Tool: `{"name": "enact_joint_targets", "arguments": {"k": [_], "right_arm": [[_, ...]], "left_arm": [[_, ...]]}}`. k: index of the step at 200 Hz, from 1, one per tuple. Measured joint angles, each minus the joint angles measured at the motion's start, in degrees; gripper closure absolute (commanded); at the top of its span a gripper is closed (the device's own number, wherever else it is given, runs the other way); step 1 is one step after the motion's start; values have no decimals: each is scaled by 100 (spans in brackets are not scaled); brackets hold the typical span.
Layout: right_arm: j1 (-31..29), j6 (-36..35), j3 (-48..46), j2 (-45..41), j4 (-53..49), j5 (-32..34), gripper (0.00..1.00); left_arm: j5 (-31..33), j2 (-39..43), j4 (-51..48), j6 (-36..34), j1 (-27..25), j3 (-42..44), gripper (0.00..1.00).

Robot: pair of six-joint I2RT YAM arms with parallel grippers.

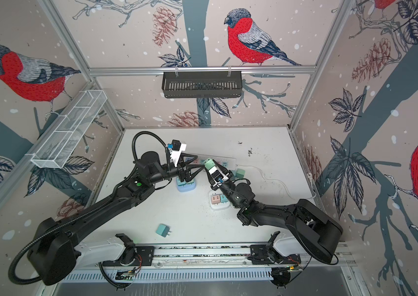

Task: Insert the plug
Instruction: 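Carry the green adapter with the right gripper toward the approaching left gripper, then close the left gripper on the green adapter while the right gripper opens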

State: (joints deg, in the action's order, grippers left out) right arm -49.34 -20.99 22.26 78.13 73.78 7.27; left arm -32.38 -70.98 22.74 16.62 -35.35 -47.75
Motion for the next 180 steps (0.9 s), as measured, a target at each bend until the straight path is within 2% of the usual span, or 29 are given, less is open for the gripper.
{"name": "enact_joint_targets", "arguments": {"k": [27,62,106,126,139,161,180], "right_arm": [[-22,0,7,9,42,-120,94],[-96,-2,13,-7,50,-188,94],[-120,-35,140,2,61,-234,93],[-120,-42,153,70,61,-236,92],[-122,-57,153,72,42,-243,87],[-127,-166,96,31,22,-219,68],[-133,-162,31,-122,-92,-212,44]], "left_arm": [[-44,-275,-138,-17,-46,-219,27],[-94,-570,-481,-118,-142,-483,35],[-205,-621,-752,-317,-232,-599,45],[-212,-619,-839,-396,-236,-610,54],[-210,-619,-857,-439,-238,-603,64],[-214,-669,-866,-446,-229,-625,85],[-315,-682,-885,-455,-232,-634,96]]}}
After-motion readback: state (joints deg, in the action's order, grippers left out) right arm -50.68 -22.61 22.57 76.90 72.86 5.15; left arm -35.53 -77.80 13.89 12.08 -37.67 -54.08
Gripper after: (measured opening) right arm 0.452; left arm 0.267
